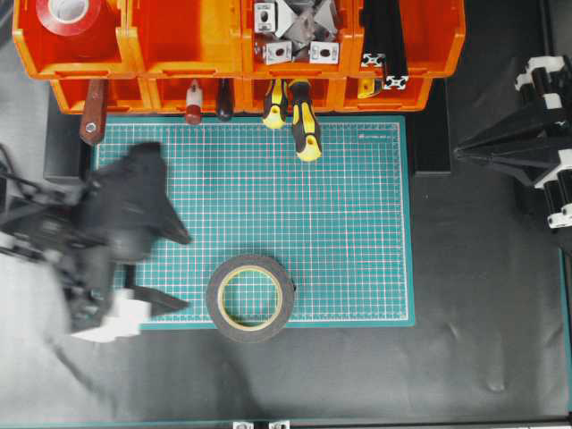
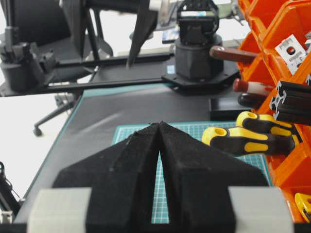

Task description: Pick foam from container rack with left arm.

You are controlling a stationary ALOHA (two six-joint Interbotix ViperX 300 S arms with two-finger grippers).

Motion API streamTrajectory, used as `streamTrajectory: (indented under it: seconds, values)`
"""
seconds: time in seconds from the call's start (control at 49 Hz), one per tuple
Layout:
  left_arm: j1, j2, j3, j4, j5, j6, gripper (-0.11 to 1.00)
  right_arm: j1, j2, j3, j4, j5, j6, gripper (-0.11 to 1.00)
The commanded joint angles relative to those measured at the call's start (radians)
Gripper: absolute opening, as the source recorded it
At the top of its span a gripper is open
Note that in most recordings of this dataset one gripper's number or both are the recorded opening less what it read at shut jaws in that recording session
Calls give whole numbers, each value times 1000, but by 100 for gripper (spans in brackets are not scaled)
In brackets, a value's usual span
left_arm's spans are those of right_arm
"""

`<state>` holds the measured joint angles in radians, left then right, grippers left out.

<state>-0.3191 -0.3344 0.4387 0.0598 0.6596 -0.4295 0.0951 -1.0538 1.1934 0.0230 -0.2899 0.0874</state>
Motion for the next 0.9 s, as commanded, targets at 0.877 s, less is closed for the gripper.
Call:
streamTrajectory:
  seconds: [0.877]
  values:
    - [75,-709,414,3,-399,238,80,2,-34,-32,3,12,0,0]
